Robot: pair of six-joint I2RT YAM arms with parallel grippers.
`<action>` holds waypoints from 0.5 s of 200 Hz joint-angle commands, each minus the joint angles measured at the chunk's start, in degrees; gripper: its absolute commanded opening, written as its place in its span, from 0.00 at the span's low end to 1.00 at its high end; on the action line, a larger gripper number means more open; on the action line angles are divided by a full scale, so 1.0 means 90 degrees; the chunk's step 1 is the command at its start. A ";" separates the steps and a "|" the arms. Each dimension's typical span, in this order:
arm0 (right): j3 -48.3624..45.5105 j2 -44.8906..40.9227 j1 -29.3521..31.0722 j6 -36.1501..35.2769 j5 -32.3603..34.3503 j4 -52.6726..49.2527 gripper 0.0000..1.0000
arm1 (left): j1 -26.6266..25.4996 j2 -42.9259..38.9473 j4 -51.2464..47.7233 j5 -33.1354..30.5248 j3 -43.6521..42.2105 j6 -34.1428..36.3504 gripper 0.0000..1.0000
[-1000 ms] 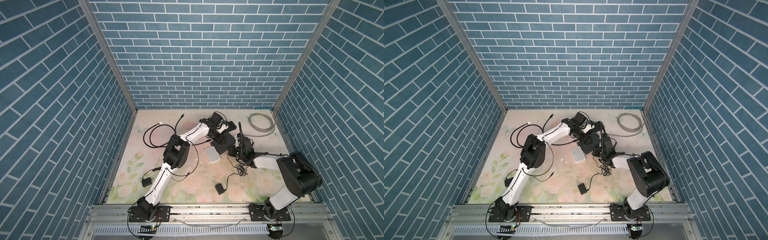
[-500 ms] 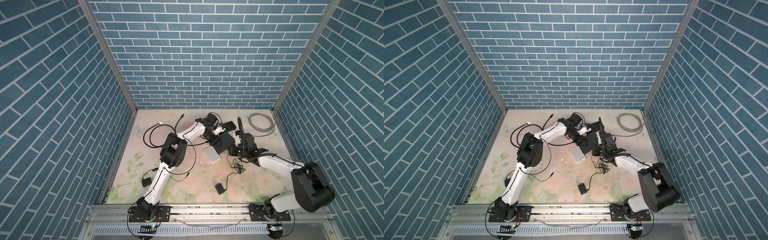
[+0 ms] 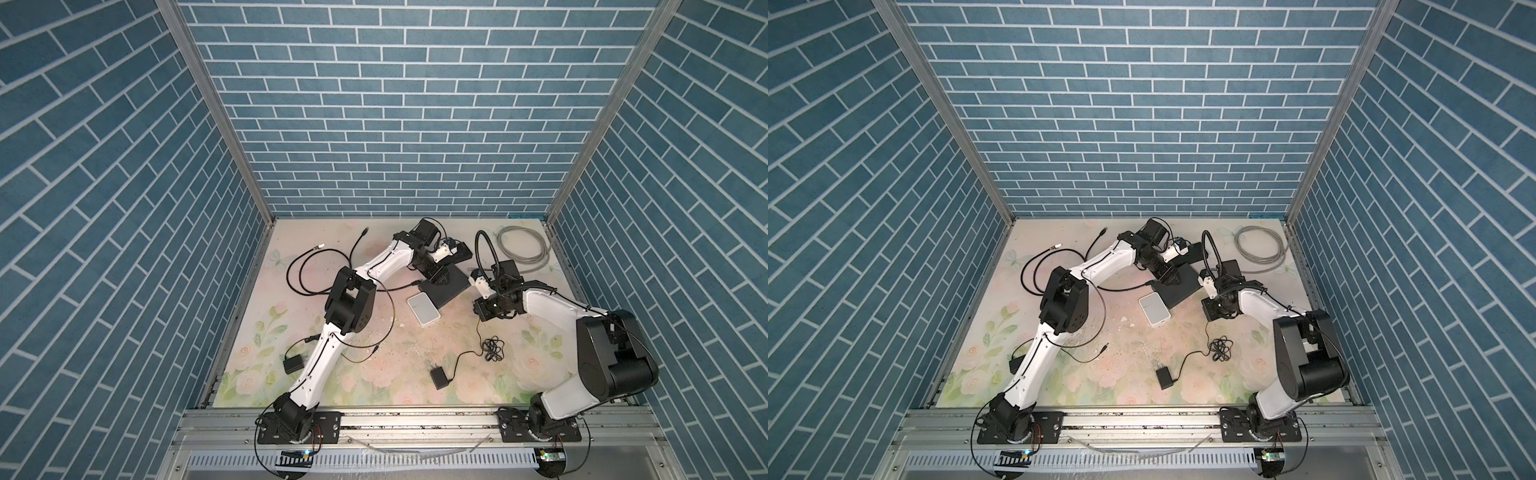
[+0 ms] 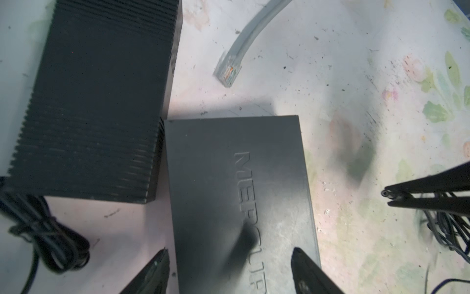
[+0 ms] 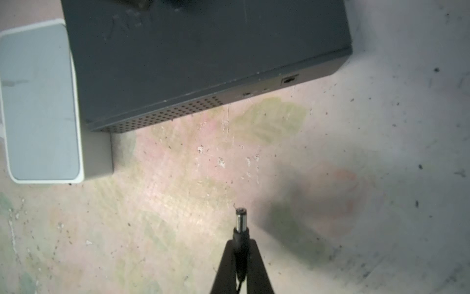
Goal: Insert the plug into the switch port
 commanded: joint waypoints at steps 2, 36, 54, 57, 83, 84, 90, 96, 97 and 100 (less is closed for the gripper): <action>0.0544 0.0287 -0.0175 -0.1482 -0.0637 -0.0277 0.00 | -0.0013 0.0382 -0.0241 -0.0051 0.0422 0.0105 0.77; 0.1121 0.1014 -0.0255 -0.2251 -0.0600 -0.0705 0.00 | -0.0017 0.0832 -0.0553 -0.0193 0.1208 0.0086 0.78; 0.1347 0.1275 -0.0297 -0.2402 -0.0560 -0.0829 0.00 | -0.0018 0.1047 -0.0595 -0.0282 0.1497 -0.0058 0.78; 0.1372 0.1301 -0.0306 -0.2415 -0.0565 -0.0841 0.00 | -0.0018 0.1073 -0.0606 -0.0278 0.1538 -0.0069 0.78; 0.1482 0.1454 -0.0363 -0.2430 -0.0553 -0.0815 0.00 | -0.0071 0.1171 -0.0696 -0.0090 0.1711 -0.0044 0.77; 0.1482 0.1455 -0.0360 -0.2429 -0.0552 -0.0813 0.00 | -0.0078 0.1170 -0.0696 -0.0078 0.1709 -0.0038 0.77; 0.1483 0.1474 -0.0389 -0.2431 -0.0533 -0.0803 0.00 | -0.0100 0.1161 -0.0686 0.0016 0.1688 -0.0015 0.75; 0.1488 0.1498 -0.0398 -0.2429 -0.0503 -0.0782 0.00 | -0.0128 0.1135 -0.0669 0.0105 0.1664 0.0005 0.73; 0.1495 0.1506 -0.0401 -0.2434 -0.0498 -0.0782 0.00 | -0.0136 0.1138 -0.0668 0.0118 0.1660 0.0006 0.72; 0.1500 0.1512 -0.0419 -0.2438 -0.0488 -0.0786 0.00 | -0.0151 0.1132 -0.0667 0.0157 0.1650 0.0015 0.71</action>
